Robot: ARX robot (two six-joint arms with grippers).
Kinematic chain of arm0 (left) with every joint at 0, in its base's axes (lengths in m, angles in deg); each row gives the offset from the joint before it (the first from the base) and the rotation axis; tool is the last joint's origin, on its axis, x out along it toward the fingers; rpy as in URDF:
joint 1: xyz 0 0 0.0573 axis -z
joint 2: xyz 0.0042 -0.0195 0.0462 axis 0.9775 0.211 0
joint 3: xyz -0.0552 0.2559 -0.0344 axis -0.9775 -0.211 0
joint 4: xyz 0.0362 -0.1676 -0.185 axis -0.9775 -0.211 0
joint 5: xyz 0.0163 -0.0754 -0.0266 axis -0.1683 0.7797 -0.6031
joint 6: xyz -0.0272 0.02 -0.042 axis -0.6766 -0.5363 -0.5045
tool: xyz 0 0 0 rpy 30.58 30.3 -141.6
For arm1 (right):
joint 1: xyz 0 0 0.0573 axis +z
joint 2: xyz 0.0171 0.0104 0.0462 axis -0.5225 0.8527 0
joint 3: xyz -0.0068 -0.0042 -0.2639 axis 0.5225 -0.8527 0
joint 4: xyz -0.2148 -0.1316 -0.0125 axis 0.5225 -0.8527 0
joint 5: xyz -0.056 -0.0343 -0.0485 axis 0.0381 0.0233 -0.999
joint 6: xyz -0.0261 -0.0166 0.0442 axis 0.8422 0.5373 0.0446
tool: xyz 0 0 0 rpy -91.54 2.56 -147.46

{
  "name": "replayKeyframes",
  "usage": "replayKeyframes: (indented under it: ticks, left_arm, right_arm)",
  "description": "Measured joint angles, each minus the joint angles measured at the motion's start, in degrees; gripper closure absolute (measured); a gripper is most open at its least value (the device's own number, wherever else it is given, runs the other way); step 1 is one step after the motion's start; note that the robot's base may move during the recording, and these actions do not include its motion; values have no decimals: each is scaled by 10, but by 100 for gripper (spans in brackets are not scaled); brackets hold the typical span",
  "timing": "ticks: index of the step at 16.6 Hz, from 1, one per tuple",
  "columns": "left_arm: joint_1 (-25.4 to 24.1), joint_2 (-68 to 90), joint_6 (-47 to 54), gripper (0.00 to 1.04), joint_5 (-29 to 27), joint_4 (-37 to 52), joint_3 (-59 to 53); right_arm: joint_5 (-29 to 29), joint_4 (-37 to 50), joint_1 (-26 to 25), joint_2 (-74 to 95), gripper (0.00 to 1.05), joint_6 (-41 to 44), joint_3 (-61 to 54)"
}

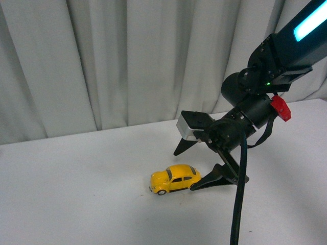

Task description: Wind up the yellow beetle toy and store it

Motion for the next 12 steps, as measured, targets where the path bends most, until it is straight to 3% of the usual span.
replayKeyframes:
  ticks: [2, 6, 7, 8, 9, 12]
  left_arm:
    - [0, 0, 0, 7, 0, 0, 0]
    - [0, 0, 0, 7, 0, 0, 0]
    - [0, 0, 0, 7, 0, 0, 0]
    - [0, 0, 0, 7, 0, 0, 0]
    - [0, 0, 0, 7, 0, 0, 0]
    - [0, 0, 0, 7, 0, 0, 0]
  right_arm:
    - [-35, 6, 15, 18, 7, 7, 11]
    - [-49, 20, 28, 26, 7, -10, 20]
    - [-53, 20, 30, 28, 17, -15, 20]
    - [-56, 27, 34, 33, 53, -26, 22]
    - [-56, 29, 35, 33, 62, -30, 22]
    - [-55, 36, 43, 33, 63, -44, 22]
